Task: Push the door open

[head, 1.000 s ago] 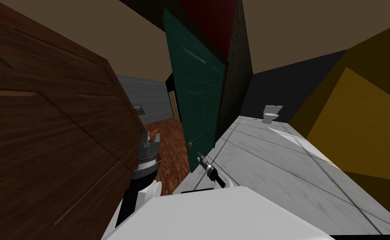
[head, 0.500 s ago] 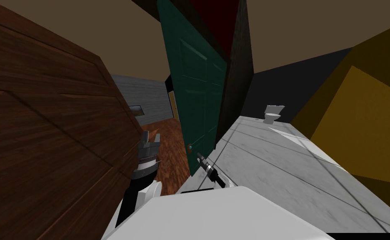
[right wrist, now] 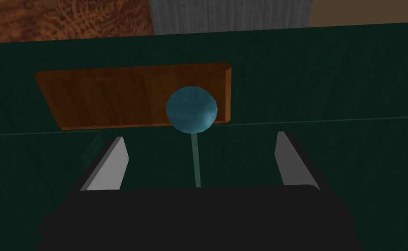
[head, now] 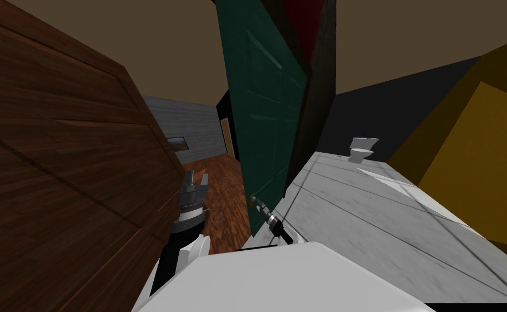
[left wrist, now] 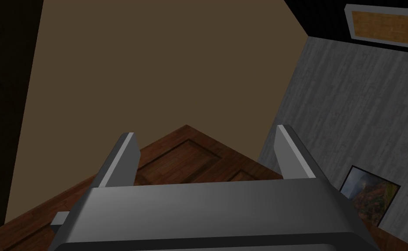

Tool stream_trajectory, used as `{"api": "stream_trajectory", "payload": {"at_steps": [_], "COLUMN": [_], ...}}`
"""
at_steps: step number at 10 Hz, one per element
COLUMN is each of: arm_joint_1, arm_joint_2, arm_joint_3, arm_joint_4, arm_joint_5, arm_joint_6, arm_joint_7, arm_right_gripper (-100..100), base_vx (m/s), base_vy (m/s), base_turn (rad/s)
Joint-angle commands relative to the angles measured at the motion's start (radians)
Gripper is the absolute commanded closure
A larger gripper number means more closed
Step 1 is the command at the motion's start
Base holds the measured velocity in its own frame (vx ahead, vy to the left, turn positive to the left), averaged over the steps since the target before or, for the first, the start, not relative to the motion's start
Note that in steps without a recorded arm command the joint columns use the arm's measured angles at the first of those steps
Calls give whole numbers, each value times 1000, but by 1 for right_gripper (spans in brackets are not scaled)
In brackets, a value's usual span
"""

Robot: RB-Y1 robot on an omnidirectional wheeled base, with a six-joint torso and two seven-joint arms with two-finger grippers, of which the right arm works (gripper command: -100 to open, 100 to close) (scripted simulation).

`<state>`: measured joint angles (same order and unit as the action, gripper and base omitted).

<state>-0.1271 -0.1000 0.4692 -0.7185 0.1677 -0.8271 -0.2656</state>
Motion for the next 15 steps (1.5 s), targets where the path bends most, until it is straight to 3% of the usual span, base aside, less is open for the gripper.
{"api": "stream_trajectory", "payload": {"at_steps": [1,4,5,10,15], "arm_joint_1": [1,2,2,2,-2], "arm_joint_2": [5,8,8,8,11], "arm_joint_3": [-4,-6,-6,-6,-56], "arm_joint_4": [6,10,10,10,24], "arm_joint_5": [-2,-3,-3,-3,-22], "arm_joint_6": [-2,-5,-5,-5,4], "arm_joint_7": [6,9,9,9,48], "arm_right_gripper": [-100,-100,100,100,100], "base_vx": [179,133,-15,-10,126], "base_vy": [151,80,-5,-7,114], "base_turn": [42,9,6,2,-28]}}
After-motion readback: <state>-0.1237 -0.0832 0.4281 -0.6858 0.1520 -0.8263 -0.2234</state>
